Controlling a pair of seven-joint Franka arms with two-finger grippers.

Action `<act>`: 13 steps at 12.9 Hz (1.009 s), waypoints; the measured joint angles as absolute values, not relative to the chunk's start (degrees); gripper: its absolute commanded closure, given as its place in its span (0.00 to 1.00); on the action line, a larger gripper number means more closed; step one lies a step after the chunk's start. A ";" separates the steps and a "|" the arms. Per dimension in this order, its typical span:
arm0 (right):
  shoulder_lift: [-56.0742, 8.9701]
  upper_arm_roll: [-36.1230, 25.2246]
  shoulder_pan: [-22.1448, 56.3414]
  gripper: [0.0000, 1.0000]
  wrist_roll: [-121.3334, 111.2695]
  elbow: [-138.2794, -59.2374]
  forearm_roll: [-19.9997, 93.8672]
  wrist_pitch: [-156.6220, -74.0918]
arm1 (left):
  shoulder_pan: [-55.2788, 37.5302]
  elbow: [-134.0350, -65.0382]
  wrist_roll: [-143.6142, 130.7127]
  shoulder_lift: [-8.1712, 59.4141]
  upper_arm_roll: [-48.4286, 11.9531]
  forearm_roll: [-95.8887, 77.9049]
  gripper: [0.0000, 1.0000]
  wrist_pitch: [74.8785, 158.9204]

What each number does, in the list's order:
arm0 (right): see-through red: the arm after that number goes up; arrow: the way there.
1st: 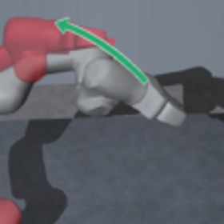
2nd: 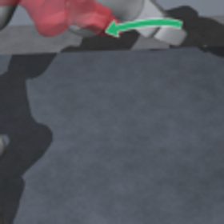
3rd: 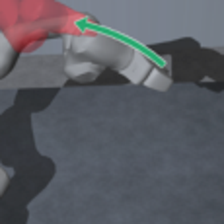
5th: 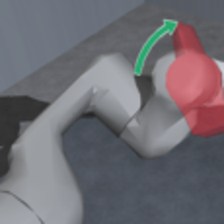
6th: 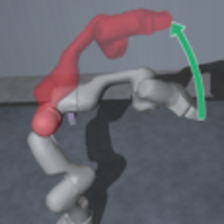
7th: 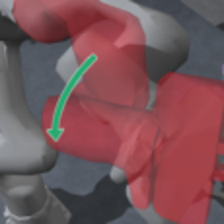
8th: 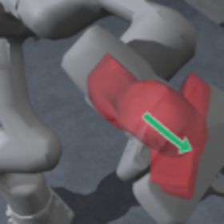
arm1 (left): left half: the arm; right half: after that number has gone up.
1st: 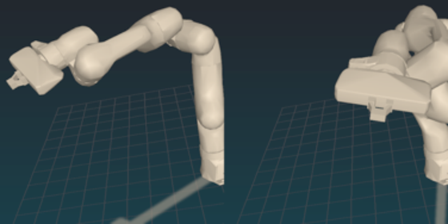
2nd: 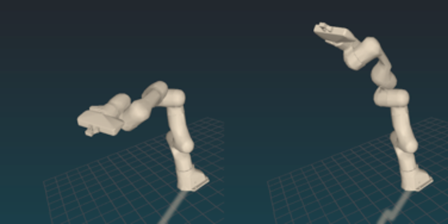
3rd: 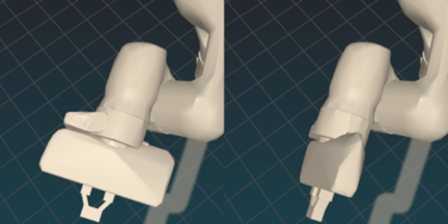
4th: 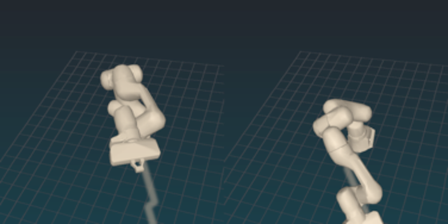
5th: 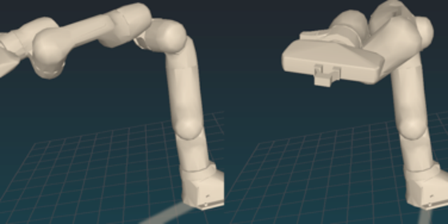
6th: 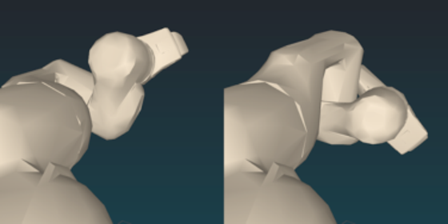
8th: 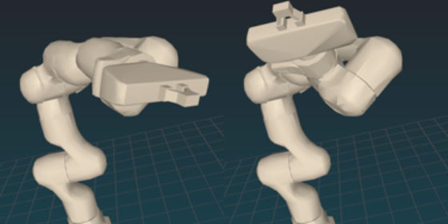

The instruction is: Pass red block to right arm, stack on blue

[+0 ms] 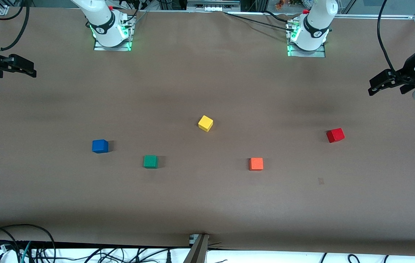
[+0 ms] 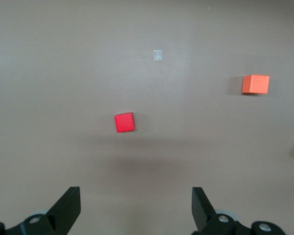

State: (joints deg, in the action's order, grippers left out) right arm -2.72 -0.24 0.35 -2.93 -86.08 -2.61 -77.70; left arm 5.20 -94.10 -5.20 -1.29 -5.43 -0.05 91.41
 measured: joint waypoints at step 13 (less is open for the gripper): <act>-4.94 -0.24 0.35 0.00 -3.02 -83.16 -2.61 -77.97 | 5.38 -94.05 -5.19 -1.56 -4.98 -0.05 0.00 91.14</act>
State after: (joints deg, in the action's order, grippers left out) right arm -4.94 -0.24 0.35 -3.02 -83.16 -2.61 -77.97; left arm 5.38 -94.05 -5.19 -1.56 -4.98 -0.05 91.14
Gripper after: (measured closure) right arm 0.000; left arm 0.000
